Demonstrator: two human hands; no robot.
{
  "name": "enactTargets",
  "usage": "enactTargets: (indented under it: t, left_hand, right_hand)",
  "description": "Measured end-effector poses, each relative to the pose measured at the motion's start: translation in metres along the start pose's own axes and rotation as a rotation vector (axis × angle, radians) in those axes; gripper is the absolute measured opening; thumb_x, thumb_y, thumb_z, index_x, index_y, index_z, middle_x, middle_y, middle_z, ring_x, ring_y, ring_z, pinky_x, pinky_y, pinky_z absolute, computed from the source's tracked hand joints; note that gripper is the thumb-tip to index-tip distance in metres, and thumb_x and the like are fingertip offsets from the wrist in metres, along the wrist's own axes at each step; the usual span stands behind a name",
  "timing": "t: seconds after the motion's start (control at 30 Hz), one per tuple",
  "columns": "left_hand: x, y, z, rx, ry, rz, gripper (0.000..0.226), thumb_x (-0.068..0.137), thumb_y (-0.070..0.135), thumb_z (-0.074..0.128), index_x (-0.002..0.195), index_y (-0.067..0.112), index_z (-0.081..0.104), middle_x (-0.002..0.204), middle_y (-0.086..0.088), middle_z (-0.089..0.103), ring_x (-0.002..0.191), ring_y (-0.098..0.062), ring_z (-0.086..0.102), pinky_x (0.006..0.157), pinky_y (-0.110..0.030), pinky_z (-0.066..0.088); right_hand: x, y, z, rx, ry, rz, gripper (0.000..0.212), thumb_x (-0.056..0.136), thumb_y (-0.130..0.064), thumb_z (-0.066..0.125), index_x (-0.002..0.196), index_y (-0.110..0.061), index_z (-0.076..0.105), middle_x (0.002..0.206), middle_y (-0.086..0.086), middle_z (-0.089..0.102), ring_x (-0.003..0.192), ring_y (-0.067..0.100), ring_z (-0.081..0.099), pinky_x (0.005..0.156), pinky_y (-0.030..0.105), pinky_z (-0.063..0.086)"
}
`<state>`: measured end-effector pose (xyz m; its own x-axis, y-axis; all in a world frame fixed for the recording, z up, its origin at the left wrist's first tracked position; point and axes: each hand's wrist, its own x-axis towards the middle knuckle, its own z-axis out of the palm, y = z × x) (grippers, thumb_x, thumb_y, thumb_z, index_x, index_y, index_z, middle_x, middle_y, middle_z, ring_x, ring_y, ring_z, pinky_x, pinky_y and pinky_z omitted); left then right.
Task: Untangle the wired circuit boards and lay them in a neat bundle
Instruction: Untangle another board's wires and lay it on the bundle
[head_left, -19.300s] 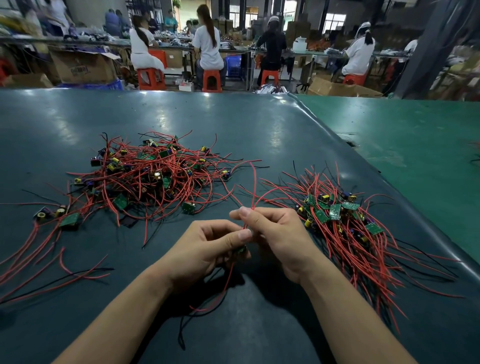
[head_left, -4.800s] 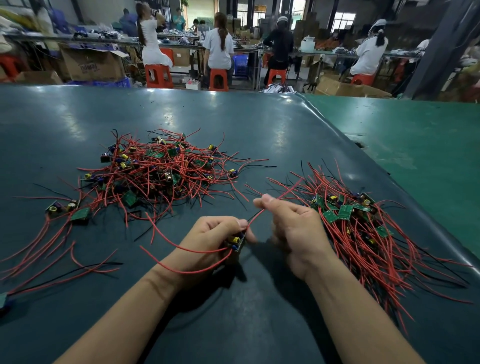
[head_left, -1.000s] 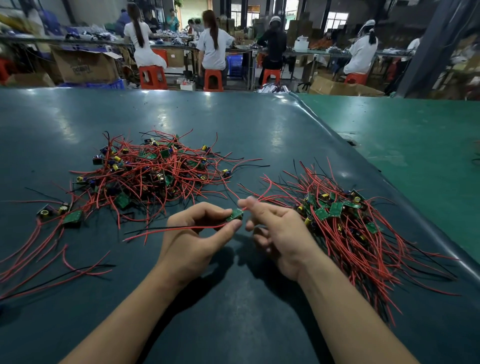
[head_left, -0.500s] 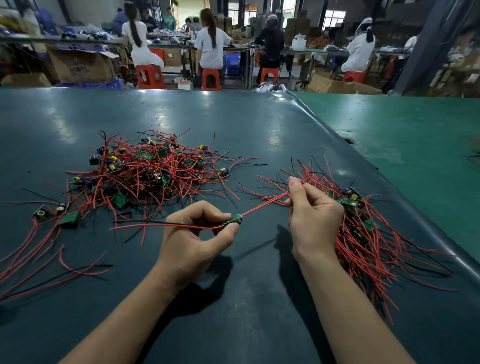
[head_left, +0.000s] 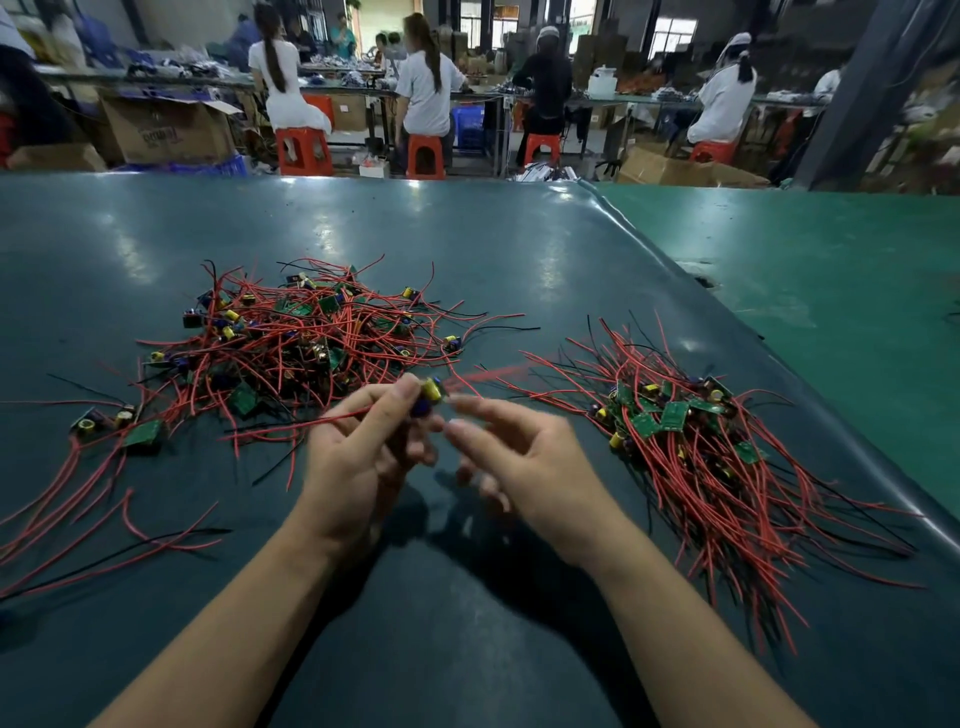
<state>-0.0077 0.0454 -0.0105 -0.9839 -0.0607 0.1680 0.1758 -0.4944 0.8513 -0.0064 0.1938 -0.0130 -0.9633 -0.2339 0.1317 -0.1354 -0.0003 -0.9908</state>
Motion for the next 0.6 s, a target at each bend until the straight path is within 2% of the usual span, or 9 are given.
enactTargets:
  t: [0.07, 0.13, 0.17, 0.2, 0.27, 0.37, 0.47, 0.53, 0.6]
  left_hand:
    - [-0.001, 0.002, 0.0, 0.064, -0.035, -0.085, 0.024, 0.079, 0.029, 0.061, 0.074, 0.005, 0.063, 0.046, -0.002, 0.045, 0.036, -0.012, 0.04, 0.038, -0.017, 0.033]
    - [-0.001, 0.002, 0.001, 0.106, -0.061, -0.134, 0.032, 0.081, 0.03, 0.061, 0.079, -0.002, 0.063, 0.04, 0.001, 0.037, 0.031, -0.012, 0.037, 0.037, -0.017, 0.029]
    - [-0.001, 0.002, 0.001, 0.125, -0.066, -0.144, 0.032, 0.081, 0.032, 0.061, 0.073, 0.001, 0.065, 0.039, 0.001, 0.036, 0.031, -0.012, 0.034, 0.037, -0.018, 0.027]
    - [-0.001, 0.001, 0.003, 0.14, -0.06, -0.15, 0.032, 0.08, 0.035, 0.061, 0.062, 0.008, 0.065, 0.039, 0.001, 0.035, 0.031, -0.012, 0.031, 0.037, -0.019, 0.026]
    - [-0.001, 0.0, 0.004, 0.159, -0.031, -0.158, 0.037, 0.074, 0.042, 0.064, 0.052, 0.012, 0.063, 0.042, -0.002, 0.038, 0.033, -0.012, 0.029, 0.038, -0.019, 0.027]
    - [0.0, -0.002, 0.004, 0.168, 0.02, -0.123, 0.038, 0.072, 0.047, 0.064, 0.056, 0.012, 0.066, 0.044, -0.005, 0.042, 0.032, -0.013, 0.031, 0.041, -0.02, 0.03]
    - [0.002, -0.005, 0.0, 0.257, 0.085, -0.033, 0.035, 0.079, 0.039, 0.065, 0.056, 0.013, 0.064, 0.044, -0.002, 0.044, 0.035, -0.011, 0.033, 0.04, -0.019, 0.027]
    - [0.003, -0.007, -0.007, 0.529, 0.149, 0.129, 0.036, 0.088, 0.033, 0.064, 0.058, 0.014, 0.062, 0.046, 0.0, 0.049, 0.039, -0.011, 0.039, 0.041, -0.02, 0.03]
    - [0.005, -0.008, -0.017, 0.906, 0.226, 0.337, 0.031, 0.091, 0.034, 0.065, 0.065, 0.017, 0.063, 0.055, 0.002, 0.057, 0.051, -0.01, 0.049, 0.052, -0.023, 0.039]
  right_hand:
    - [-0.003, 0.004, 0.006, -0.003, -0.117, -0.024, 0.045, 0.079, -0.036, 0.071, 0.123, -0.034, 0.06, 0.065, 0.005, 0.063, 0.047, 0.004, 0.049, 0.046, 0.018, 0.041]
    - [-0.004, 0.001, 0.01, 0.015, -0.079, -0.125, 0.02, 0.082, -0.031, 0.068, 0.102, -0.031, 0.072, 0.062, 0.007, 0.063, 0.051, 0.007, 0.051, 0.052, 0.021, 0.043]
    - [-0.005, 0.0, 0.009, 0.039, -0.04, -0.15, 0.008, 0.084, -0.03, 0.067, 0.085, -0.031, 0.074, 0.057, 0.002, 0.062, 0.048, 0.006, 0.049, 0.05, 0.019, 0.041]
    - [-0.005, -0.001, 0.008, 0.027, 0.007, -0.164, 0.011, 0.084, -0.032, 0.067, 0.074, -0.033, 0.073, 0.054, -0.004, 0.06, 0.044, 0.004, 0.047, 0.045, 0.017, 0.039]
    - [-0.004, 0.0, 0.004, -0.072, 0.1, -0.19, 0.021, 0.086, -0.038, 0.07, 0.065, -0.034, 0.07, 0.049, -0.009, 0.057, 0.04, 0.004, 0.044, 0.041, 0.016, 0.035]
    - [-0.002, -0.001, 0.001, -0.15, 0.365, -0.288, 0.03, 0.088, -0.04, 0.068, 0.061, -0.026, 0.066, 0.049, -0.002, 0.058, 0.039, 0.009, 0.045, 0.046, 0.023, 0.037]
    - [0.003, -0.005, -0.005, 0.216, 0.732, -0.28, 0.031, 0.09, -0.042, 0.065, 0.069, -0.019, 0.063, 0.062, 0.004, 0.067, 0.034, 0.011, 0.044, 0.038, 0.02, 0.034]
    - [0.005, -0.008, -0.014, 0.479, 0.89, -0.126, 0.035, 0.094, -0.047, 0.057, 0.078, -0.015, 0.061, 0.071, 0.006, 0.072, 0.031, 0.01, 0.043, 0.033, 0.016, 0.032]
    - [0.006, -0.006, -0.021, 0.575, 0.896, 0.088, 0.042, 0.095, -0.05, 0.053, 0.087, -0.01, 0.063, 0.072, 0.005, 0.074, 0.031, 0.009, 0.044, 0.033, 0.016, 0.032]
